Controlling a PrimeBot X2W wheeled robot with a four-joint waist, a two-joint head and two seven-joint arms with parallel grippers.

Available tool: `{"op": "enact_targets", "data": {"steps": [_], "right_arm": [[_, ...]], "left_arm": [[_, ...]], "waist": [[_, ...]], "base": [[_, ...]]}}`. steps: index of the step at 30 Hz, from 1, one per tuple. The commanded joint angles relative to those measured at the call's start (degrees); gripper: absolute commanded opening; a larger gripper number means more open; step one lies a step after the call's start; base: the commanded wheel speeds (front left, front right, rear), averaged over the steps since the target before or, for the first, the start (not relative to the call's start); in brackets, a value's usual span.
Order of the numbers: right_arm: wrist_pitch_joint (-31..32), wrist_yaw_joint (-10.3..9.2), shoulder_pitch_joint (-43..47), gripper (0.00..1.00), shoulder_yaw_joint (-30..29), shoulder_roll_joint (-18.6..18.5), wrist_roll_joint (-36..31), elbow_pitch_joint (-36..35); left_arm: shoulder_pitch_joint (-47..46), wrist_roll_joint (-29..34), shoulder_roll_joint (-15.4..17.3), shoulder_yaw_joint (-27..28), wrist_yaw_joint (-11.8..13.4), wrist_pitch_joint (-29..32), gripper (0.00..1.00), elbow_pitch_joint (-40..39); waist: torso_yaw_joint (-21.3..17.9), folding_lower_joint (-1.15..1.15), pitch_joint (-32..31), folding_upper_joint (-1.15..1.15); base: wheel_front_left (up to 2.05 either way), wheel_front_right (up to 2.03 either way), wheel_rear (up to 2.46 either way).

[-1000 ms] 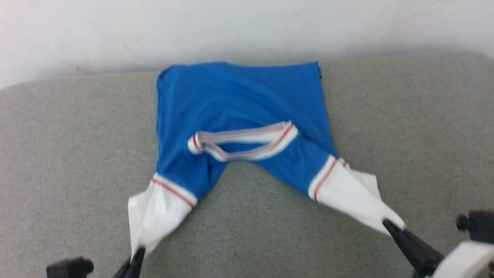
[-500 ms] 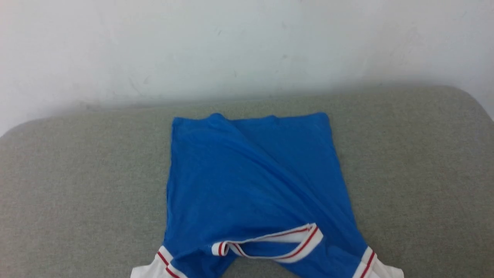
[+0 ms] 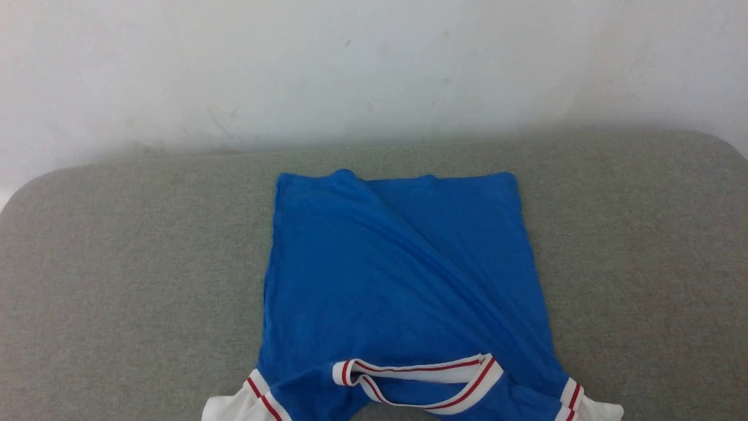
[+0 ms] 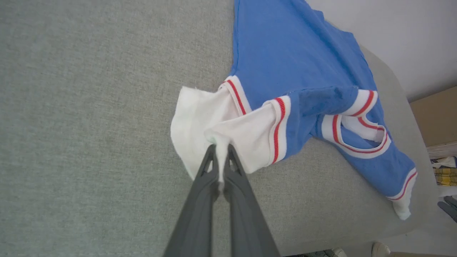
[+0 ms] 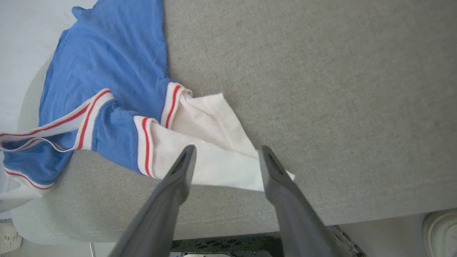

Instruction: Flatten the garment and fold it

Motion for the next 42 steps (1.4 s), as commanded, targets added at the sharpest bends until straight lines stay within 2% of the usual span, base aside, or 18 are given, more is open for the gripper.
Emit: {"op": "enact_targets", "data": {"steps": [1,6,10,15,22,28,33,42], "right_arm": [[-1.0,-0.03,-3.5,1.0,-0.13,-0.5,-0.18,-2.51],[-2.48,-0.03,-17.37,1.0,-2.65,-2.58,0.2,-12.51],[0.17,-0.03,-34.13,1.0,-4.68,-3.27,-2.6,-13.72],[4.72,-0.03,-55.79,1.0,-1.94,-6.15,-11.53,-5.16],[12.84,-0.03,-74.54,1.0,-0.17,-3.76,-20.62,12.94],[20.0,-0.03,-77.59,1.0,-1.34,-0.97,-29.09,22.15],[24.4,-0.03,-75.15,1.0,-0.14,-0.66,-28.97,23.29],[25.01,-0.03,-72.31,1.0,-2.79,-1.91,-31.15,23.04]], "left_arm": [[-1.54,0.29,-0.2,-0.23,-0.53,-0.47,0.0,-1.28],[-3.33,1.69,0.85,-0.37,-0.27,-0.09,0.0,-5.41],[-5.12,2.71,1.35,-0.78,0.02,0.35,0.0,-8.15],[-8.56,3.92,1.57,-2.0,-0.41,0.35,0.0,-10.55],[-13.3,5.77,1.41,-4.08,-1.07,0.04,0.0,-11.91],[-16.3,6.53,0.78,-6.11,-2.12,-0.68,0.0,-11.92],[-17.95,6.58,0.11,-7.13,-2.57,-1.23,0.0,-10.18],[-19.75,7.0,-0.36,-8.25,-3.2,-2.18,0.0,-8.09]], "waist": [[0.09,0.0,0.86,0.0],[-0.06,0.0,4.66,0.0],[0.32,0.0,8.61,0.0],[1.84,0.0,14.64,0.0],[6.14,0.0,22.38,0.0],[9.87,0.0,26.4,0.0],[11.82,0.0,28.15,0.0],[14.15,0.0,30.3,0.0]], "base": [[0.0,0.0,0.0],[0.0,0.0,0.0],[0.0,0.0,0.0],[0.0,0.0,0.0],[0.0,0.0,0.0],[0.0,0.0,0.0],[0.0,0.0,0.0],[0.0,0.0,0.0]]}}
